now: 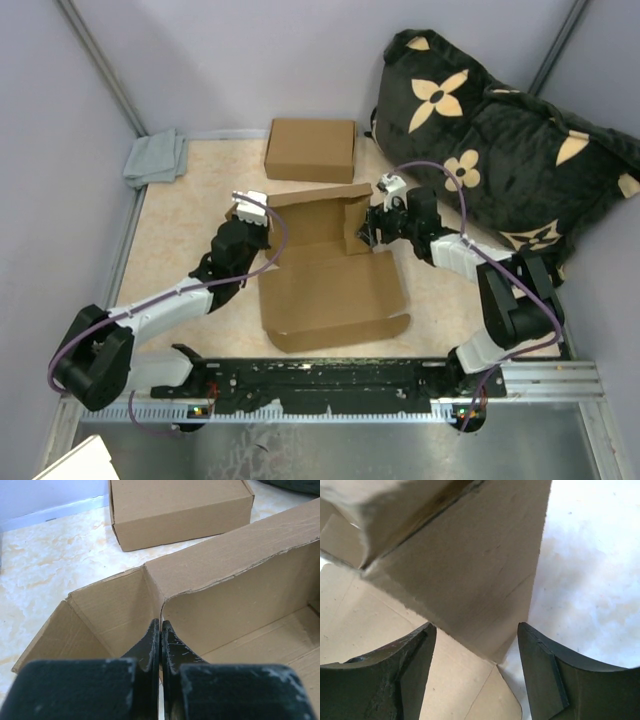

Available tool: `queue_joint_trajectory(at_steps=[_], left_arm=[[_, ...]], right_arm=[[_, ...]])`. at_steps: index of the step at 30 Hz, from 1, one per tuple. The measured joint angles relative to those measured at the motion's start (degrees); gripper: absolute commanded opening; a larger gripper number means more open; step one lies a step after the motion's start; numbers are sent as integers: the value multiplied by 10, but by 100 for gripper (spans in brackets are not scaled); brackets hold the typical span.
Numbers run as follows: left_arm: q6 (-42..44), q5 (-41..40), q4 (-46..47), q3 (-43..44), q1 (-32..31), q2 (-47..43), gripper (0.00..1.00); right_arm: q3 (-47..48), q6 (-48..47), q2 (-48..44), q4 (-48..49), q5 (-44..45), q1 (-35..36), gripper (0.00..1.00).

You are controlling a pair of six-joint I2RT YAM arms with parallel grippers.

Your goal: Fold the paper box

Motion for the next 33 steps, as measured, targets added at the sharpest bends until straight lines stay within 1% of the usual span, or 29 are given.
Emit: queue_joint_trajectory(at_steps=[8, 13, 16, 20, 24, 29, 33], left_arm=[[1, -10, -10, 0, -23, -15, 0], [-5, -18, -17, -9, -32, -30, 0], [-11, -24, -11, -14, -38, -31, 0], [-17, -32, 15, -30, -46, -30, 0], [-19, -46, 60, -50, -50, -16, 0], [-21, -57, 117, -66, -51, 6, 0], [-19, -63, 164, -76, -54, 31, 0]], right_arm=[[-49, 11, -74, -21, 66, 0, 66], [-83, 20, -149, -25, 74, 0, 66], [-91, 24, -170, -30, 75, 0, 66], [-98, 25, -179, -37, 84, 0, 66], [-109, 29, -193, -53, 100, 0, 67], [-158, 41, -251, -50, 103, 0, 69], [-164, 44, -268, -52, 105, 0, 69]])
